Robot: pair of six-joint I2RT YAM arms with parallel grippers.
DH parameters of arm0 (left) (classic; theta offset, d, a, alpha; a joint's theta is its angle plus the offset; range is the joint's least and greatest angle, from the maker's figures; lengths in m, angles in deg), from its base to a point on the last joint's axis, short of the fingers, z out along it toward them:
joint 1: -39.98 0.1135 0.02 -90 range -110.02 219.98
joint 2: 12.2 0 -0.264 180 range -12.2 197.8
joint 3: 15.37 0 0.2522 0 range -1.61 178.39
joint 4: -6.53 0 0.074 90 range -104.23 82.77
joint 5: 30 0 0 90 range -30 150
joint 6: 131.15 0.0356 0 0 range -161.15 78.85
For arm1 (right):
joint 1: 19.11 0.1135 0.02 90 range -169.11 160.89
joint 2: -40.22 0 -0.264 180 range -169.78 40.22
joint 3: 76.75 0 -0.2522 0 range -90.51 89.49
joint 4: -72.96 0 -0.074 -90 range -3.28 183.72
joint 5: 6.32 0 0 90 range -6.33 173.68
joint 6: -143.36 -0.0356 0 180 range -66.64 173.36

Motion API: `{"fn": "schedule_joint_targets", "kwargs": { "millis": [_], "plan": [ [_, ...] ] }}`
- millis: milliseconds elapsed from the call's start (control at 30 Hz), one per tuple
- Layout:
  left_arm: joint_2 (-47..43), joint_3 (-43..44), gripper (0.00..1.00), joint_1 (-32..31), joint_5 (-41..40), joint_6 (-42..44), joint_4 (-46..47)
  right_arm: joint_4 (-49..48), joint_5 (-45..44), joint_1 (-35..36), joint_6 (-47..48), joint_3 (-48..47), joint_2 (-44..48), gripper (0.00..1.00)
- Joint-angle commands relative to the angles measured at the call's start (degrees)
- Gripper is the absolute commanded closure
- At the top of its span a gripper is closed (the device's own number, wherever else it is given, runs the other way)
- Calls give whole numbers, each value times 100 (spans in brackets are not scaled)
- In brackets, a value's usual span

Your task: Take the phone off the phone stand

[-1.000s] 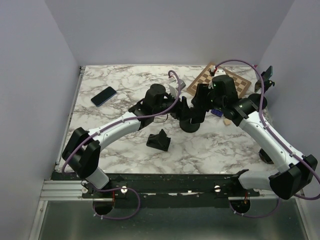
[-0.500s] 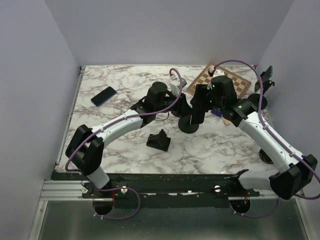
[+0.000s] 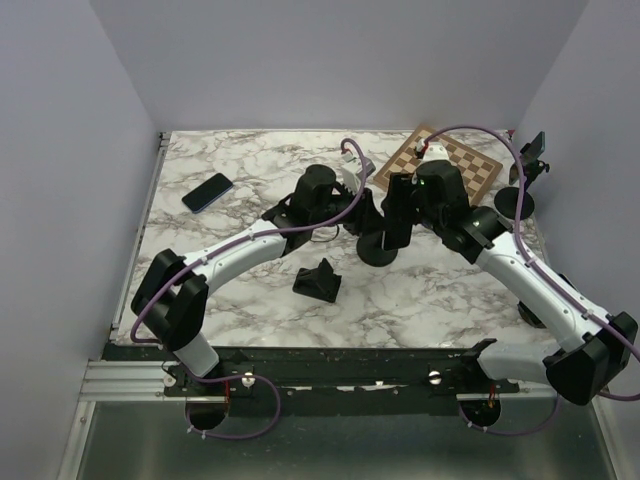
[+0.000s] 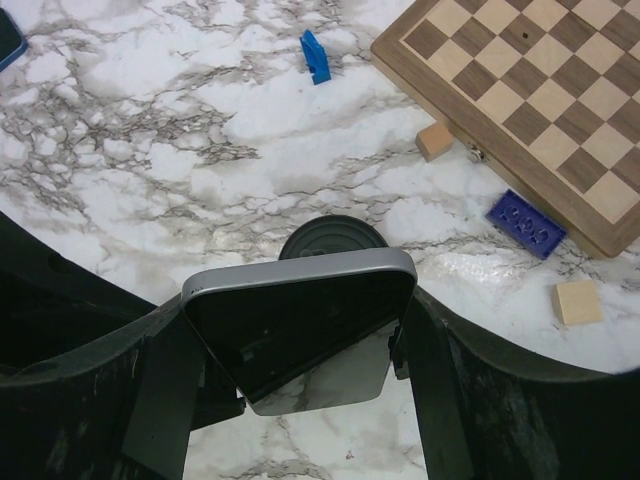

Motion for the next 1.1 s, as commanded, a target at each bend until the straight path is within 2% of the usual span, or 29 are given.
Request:
{"fn": "schedule_joint_targets", "kwargs": {
  "millis": [0,200,533,733,1067],
  "plan": [
    [-279,-258,100,-52,269,126,192,78,-1274,-41,494,221,176,99],
    [-338,-338,100,-46,318,156,312,49,-995,-50,824,237,272,99],
    [-443,-508,100,91,115,277,374,104,666,-328,1349,38,236,99],
    [-325,-506,100,202,272,235,447,336,1467,-428,1539,-273,95,99],
    [-227,-373,100,254,791,266,531,393,2543,-428,1749,-280,151,99]
  ]
}}
